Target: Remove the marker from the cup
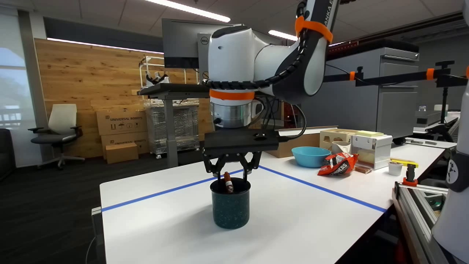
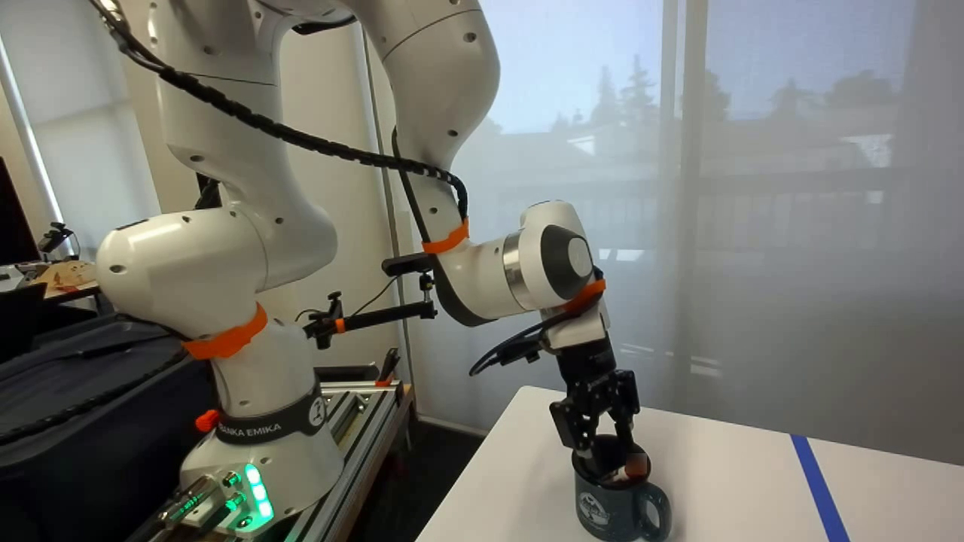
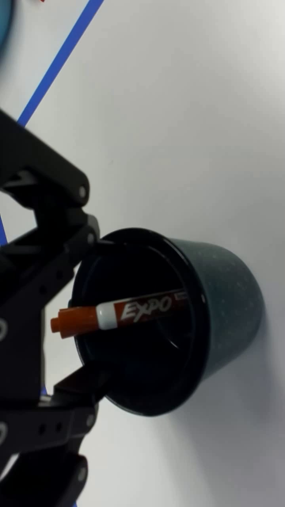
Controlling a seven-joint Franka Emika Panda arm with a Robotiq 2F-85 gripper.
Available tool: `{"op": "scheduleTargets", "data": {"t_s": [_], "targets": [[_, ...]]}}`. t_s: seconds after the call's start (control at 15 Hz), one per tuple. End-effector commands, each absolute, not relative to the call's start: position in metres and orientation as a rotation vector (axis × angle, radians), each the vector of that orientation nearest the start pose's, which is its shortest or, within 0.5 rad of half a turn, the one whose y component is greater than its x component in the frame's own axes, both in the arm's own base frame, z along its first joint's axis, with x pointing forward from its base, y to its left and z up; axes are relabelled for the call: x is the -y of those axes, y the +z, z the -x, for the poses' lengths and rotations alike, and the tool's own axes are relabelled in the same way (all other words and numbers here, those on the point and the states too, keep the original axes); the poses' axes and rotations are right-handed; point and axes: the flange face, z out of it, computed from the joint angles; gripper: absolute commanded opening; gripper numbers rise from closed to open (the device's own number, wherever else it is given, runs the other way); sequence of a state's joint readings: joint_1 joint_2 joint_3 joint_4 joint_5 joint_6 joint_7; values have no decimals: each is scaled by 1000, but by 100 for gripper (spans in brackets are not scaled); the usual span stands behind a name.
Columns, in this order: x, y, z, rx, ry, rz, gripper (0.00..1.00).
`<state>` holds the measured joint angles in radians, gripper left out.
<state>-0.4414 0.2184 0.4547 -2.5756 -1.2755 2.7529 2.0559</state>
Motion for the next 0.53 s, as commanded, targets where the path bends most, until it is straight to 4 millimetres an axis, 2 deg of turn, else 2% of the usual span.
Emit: {"op": "scheduleTargets", "data": {"t_s": [0.0, 0.47], "targets": [[-59, 179, -418, -1296, -535, 2966, 68], [-57, 176, -417, -1243, -528, 3002, 71]]}}
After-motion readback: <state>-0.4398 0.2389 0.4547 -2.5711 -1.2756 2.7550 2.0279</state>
